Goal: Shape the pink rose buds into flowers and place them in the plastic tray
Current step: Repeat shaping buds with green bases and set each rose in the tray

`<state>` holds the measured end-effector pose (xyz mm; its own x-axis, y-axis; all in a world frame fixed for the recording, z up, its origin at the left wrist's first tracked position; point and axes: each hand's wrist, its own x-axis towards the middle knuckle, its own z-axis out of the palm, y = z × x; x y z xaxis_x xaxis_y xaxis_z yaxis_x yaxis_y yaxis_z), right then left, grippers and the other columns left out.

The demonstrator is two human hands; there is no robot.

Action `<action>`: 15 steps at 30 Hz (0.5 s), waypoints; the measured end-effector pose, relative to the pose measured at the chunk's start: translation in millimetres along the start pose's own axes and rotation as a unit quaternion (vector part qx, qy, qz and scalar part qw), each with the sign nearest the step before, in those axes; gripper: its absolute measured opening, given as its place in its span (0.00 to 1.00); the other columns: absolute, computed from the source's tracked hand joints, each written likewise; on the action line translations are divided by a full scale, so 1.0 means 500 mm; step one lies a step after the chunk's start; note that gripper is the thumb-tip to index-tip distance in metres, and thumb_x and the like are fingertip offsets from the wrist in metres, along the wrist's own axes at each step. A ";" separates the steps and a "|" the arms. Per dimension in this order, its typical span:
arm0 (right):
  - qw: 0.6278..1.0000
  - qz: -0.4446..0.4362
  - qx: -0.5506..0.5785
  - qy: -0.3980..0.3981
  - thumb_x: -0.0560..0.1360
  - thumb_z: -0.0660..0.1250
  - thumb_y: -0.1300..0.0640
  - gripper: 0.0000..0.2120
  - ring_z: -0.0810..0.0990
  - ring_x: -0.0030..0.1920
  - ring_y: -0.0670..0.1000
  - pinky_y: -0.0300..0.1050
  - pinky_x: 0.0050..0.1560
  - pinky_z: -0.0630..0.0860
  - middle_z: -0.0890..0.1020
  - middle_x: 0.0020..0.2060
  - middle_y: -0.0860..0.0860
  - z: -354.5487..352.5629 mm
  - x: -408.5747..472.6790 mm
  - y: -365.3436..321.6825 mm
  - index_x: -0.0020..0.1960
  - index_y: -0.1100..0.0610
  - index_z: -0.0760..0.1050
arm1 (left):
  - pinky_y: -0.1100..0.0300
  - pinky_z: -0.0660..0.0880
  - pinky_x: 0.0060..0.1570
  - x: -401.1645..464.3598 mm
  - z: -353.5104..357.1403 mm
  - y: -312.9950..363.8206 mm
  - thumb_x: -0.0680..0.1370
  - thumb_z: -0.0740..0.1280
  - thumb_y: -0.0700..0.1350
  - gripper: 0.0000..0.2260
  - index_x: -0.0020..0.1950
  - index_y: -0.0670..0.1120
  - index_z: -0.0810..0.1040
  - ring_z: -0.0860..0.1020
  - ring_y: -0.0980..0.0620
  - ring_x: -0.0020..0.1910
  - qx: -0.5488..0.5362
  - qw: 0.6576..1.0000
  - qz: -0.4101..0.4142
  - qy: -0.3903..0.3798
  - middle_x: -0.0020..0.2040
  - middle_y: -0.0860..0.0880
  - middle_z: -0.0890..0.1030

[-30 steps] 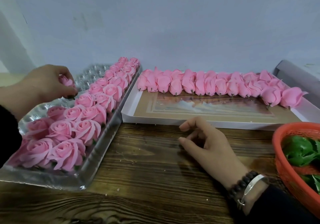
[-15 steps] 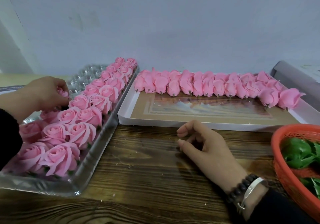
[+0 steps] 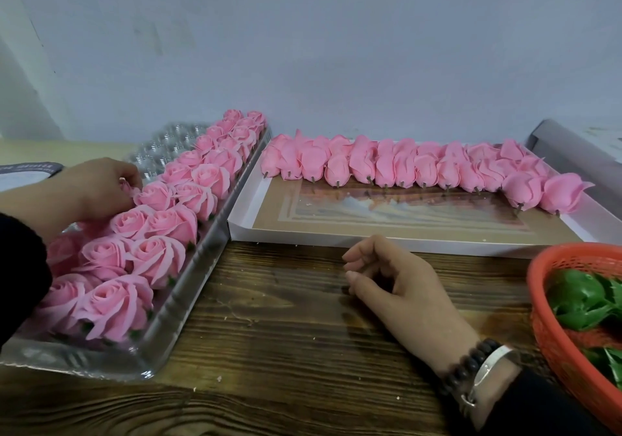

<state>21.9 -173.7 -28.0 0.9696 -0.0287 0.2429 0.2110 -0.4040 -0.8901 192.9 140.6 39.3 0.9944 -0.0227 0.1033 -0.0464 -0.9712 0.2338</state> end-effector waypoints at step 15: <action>1.000 0.022 -0.014 -0.016 0.73 0.67 0.61 0.08 0.78 0.41 0.42 0.35 0.45 0.75 0.80 0.39 0.46 -0.004 -0.001 -0.005 0.45 0.48 0.75 | 0.57 0.66 0.42 0.012 0.007 0.003 0.69 0.67 0.31 0.04 0.38 0.38 0.78 0.73 0.41 0.41 0.028 0.999 -0.008 -0.018 0.40 0.38 0.78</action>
<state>20.6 -174.5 -25.2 0.9817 -0.0175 0.1897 0.1641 -0.4288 -0.8884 199.1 138.4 36.8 0.9978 -0.0156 0.0642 -0.0269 -0.9832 0.1803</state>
